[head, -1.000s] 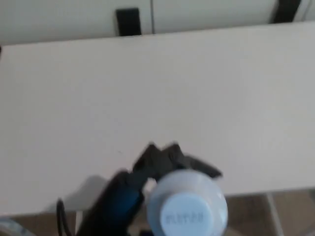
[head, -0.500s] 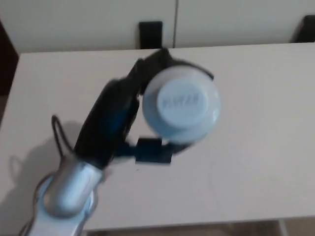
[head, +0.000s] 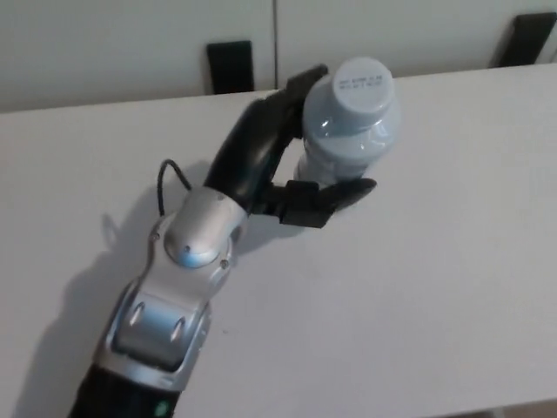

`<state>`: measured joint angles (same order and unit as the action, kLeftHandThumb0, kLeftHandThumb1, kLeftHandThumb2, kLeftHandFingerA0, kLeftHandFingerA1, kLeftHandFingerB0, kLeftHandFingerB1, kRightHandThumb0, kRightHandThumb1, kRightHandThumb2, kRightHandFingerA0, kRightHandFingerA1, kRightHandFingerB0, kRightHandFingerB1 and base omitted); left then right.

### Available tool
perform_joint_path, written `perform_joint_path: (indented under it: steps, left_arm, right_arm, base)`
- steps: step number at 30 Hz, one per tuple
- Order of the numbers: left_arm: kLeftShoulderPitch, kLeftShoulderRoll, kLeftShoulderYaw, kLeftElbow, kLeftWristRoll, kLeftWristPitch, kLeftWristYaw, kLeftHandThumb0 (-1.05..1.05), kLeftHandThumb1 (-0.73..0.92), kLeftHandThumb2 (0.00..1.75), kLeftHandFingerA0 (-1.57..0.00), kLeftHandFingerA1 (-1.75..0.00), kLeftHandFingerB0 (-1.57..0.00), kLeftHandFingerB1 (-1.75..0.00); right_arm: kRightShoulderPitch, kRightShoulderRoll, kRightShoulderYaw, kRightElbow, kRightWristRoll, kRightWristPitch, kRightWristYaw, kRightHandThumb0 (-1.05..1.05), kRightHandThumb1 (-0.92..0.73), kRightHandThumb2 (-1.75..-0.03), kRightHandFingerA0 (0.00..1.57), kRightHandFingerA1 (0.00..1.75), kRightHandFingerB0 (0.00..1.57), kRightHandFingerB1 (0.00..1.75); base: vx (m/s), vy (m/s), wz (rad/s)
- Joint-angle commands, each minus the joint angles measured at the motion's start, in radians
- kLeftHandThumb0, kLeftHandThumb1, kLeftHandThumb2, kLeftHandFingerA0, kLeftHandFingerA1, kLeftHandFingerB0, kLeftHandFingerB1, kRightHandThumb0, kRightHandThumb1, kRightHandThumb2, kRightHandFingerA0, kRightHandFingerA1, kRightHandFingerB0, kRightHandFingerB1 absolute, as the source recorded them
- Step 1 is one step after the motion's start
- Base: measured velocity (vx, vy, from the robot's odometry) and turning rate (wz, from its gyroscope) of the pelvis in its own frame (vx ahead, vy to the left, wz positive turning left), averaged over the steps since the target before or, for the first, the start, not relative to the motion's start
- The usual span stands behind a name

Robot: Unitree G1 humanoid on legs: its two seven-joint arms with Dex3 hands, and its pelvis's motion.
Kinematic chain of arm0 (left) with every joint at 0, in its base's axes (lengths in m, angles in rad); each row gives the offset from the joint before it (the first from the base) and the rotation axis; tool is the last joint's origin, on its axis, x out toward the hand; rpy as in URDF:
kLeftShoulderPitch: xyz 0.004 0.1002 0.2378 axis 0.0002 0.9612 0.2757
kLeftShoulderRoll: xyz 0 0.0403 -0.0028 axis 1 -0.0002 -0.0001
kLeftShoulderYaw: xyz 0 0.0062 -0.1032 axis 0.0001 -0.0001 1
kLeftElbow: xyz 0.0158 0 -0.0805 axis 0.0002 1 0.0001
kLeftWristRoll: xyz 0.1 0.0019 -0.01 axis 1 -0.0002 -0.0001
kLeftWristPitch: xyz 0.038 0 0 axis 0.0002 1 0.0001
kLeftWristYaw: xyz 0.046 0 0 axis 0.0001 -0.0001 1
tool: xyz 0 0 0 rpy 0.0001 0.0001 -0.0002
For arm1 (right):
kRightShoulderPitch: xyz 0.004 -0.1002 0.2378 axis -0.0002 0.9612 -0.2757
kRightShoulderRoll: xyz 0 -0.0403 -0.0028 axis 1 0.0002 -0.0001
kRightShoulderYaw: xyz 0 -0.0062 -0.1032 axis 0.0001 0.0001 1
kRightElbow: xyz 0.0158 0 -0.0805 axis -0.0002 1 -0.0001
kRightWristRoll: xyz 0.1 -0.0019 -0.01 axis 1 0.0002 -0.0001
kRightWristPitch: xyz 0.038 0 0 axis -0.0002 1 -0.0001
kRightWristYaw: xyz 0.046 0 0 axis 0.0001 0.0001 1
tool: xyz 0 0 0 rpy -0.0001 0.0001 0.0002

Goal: The robot picks up a bottle from a person using its left hand and walk towards the table in frontand put the bottle on the table.

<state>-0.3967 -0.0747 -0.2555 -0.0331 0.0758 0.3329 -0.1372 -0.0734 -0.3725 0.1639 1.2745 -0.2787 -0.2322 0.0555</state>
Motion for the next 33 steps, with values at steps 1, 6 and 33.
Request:
perform_joint_path:
  steps: [1,6,33]
  left_arm:
    - [-0.006,-0.022,-0.001,0.065,0.01,0.015,0.027,-0.1,0.81,0.74,-1.03,-1.39,-0.79,-1.13]
    - [0.057,-0.01,-0.038,0.145,0.041,-0.097,0.043,-0.12,0.8,0.76,-1.01,-1.37,-0.78,-1.13]
    - [0.047,0.211,-0.094,0.101,0.03,-0.172,-0.208,-0.95,0.54,0.59,0.0,0.0,0.0,0.0]
  right_arm:
    - [0.005,-0.008,0.01,-0.001,-0.015,0.012,0.0,-0.34,-0.76,-0.62,0.58,0.41,0.46,0.37]
    - [0.0,-0.014,0.018,-0.005,-0.02,0.006,-0.001,-0.34,-0.76,-0.63,0.59,0.41,0.48,0.37]
    - [-0.071,-0.016,0.016,-0.011,-0.023,0.018,0.02,-0.35,-0.76,-0.63,0.57,0.42,0.45,0.37]
  base:
    - [0.0,0.011,0.24]
    - [0.01,-0.132,0.14]
    - [-0.02,-0.21,0.02]
